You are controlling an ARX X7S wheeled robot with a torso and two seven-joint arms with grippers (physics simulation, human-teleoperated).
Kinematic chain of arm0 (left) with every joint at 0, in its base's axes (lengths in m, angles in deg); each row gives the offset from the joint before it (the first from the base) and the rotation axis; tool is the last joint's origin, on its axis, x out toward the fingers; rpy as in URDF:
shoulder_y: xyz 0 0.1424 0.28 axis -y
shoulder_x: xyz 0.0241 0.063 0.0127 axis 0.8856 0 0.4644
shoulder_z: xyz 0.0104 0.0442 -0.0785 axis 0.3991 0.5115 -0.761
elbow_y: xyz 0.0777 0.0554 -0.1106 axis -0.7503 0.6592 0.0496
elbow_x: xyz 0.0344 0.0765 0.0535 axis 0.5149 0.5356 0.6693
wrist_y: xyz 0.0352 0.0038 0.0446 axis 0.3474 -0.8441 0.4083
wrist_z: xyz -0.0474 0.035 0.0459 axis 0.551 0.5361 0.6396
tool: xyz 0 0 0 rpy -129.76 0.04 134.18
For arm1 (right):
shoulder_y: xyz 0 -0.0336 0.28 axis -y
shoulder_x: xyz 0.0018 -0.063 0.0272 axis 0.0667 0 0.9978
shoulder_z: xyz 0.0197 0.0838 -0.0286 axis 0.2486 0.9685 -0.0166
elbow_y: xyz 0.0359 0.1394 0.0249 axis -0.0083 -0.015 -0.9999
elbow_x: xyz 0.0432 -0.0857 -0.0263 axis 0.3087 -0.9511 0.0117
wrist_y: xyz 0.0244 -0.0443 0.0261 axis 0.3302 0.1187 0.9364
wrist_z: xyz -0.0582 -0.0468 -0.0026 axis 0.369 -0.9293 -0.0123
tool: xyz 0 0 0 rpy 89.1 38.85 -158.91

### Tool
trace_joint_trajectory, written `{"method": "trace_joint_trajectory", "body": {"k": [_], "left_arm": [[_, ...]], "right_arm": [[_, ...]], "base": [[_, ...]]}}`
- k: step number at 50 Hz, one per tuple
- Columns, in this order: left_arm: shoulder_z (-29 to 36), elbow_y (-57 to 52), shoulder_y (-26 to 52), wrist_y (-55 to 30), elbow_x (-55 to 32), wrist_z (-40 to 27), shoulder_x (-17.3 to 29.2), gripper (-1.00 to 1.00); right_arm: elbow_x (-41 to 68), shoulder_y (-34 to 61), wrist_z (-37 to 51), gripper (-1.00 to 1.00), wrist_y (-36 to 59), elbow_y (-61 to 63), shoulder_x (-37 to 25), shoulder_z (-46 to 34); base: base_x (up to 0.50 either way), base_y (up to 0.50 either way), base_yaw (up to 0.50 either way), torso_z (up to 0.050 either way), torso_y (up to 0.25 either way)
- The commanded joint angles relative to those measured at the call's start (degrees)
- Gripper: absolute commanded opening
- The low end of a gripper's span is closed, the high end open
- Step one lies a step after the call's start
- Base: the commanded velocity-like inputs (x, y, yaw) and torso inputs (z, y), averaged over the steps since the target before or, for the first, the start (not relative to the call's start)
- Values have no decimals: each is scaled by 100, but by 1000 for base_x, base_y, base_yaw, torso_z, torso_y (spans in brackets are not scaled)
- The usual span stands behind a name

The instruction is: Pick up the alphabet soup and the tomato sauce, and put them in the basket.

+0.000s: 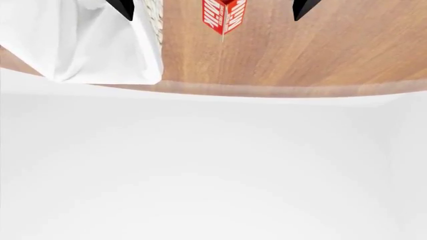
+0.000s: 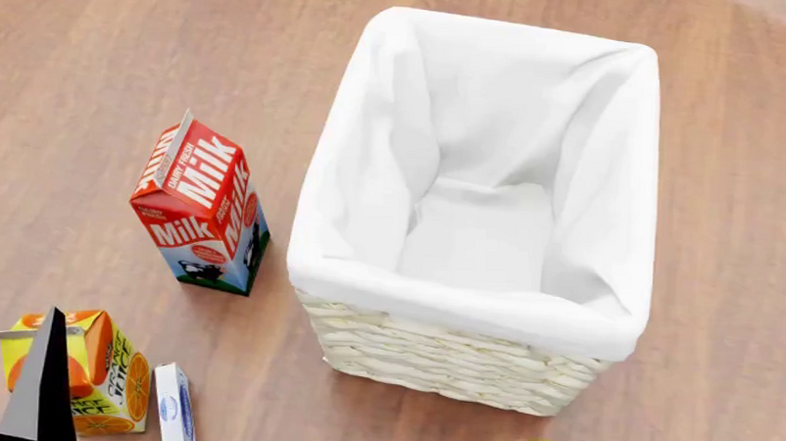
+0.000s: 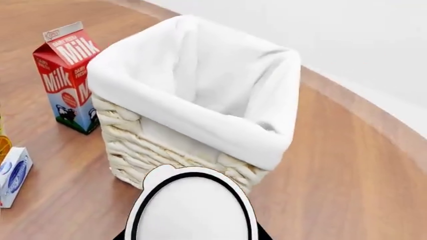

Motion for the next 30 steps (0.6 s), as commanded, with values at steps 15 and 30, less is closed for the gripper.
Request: {"method": "trace_joint_trajectory", "body": {"k": [15,30], "left_arm": [[56,-37,57,6,-20,-63,48,100],[85,71,53,110,-11,-23,52,100]], "right_arm": [[1205,1604,-701,-100,671,573,-854,543],[2328,2687,-1227,-100,1181,513,-1089,1018]], "base": [[0,0,0,0,0],[0,0,0,0,0]]}}
